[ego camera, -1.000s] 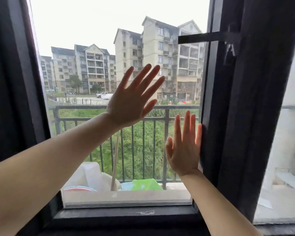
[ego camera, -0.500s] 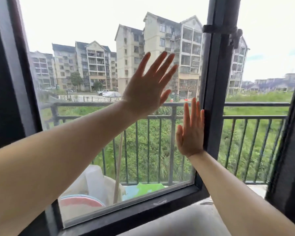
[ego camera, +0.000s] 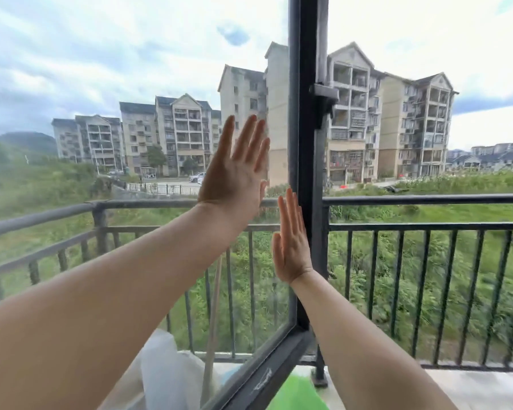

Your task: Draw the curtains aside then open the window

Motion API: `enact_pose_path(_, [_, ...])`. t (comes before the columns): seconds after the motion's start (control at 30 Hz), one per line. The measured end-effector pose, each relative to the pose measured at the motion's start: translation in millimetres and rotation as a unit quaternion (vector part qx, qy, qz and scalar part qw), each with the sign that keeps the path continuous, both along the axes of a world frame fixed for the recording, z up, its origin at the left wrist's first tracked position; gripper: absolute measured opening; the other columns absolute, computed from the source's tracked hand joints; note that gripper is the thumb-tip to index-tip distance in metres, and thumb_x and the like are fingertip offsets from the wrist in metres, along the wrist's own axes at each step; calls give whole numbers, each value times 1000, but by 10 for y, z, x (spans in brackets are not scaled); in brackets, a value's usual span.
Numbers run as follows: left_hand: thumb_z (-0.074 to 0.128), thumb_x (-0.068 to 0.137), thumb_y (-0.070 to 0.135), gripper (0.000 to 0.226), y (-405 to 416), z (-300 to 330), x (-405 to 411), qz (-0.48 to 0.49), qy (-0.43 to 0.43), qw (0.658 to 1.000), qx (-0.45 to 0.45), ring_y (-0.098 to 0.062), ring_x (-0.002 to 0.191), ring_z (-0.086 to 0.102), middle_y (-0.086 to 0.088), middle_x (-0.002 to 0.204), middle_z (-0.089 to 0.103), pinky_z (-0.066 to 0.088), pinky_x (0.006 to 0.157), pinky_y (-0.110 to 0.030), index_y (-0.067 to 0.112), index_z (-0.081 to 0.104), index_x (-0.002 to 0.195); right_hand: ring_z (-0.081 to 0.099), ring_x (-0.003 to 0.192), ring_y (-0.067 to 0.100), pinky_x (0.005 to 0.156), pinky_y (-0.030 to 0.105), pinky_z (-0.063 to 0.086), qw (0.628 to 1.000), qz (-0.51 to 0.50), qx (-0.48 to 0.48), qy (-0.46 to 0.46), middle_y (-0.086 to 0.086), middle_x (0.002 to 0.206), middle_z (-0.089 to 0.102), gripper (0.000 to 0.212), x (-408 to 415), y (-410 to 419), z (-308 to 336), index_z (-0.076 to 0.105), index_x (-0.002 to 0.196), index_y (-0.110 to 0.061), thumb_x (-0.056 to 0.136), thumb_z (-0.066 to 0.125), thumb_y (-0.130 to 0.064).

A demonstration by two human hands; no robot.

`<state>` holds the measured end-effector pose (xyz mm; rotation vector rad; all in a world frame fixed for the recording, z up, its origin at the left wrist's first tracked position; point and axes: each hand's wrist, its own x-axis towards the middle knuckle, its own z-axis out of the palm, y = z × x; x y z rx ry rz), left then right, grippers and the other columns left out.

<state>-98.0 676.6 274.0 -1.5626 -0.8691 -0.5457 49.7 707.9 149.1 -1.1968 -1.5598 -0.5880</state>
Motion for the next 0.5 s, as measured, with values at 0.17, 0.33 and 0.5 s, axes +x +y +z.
enact_pose_path(0.17, [0,92,48,65,139,10,59,45,17,999,4,-32,142,-6,-16,155,-8,-6,113,-49,7,-9,142,6,143,26,118,42,11,1000,11,-7,-14,14,152,10,58,12,211,28,7,143,-12,94,3,-43])
enact_pose_path(0.33, [12,97,37,57,21,4,7,-24,-12,995,-99,-31,142,-3,-17,155,-1,-4,115,-46,5,-1,142,-2,143,16,113,15,1,992,13,-115,49,-6,152,-9,53,-75,-94,61,-8,141,-29,95,18,-30])
enact_pose_path(0.5, [44,92,18,48,-462,-268,-223,-279,-156,885,-340,-28,136,30,-15,146,37,13,118,-42,6,31,136,18,140,18,112,29,15,940,41,-315,121,4,155,14,54,-316,-957,-59,11,144,-14,96,35,-16])
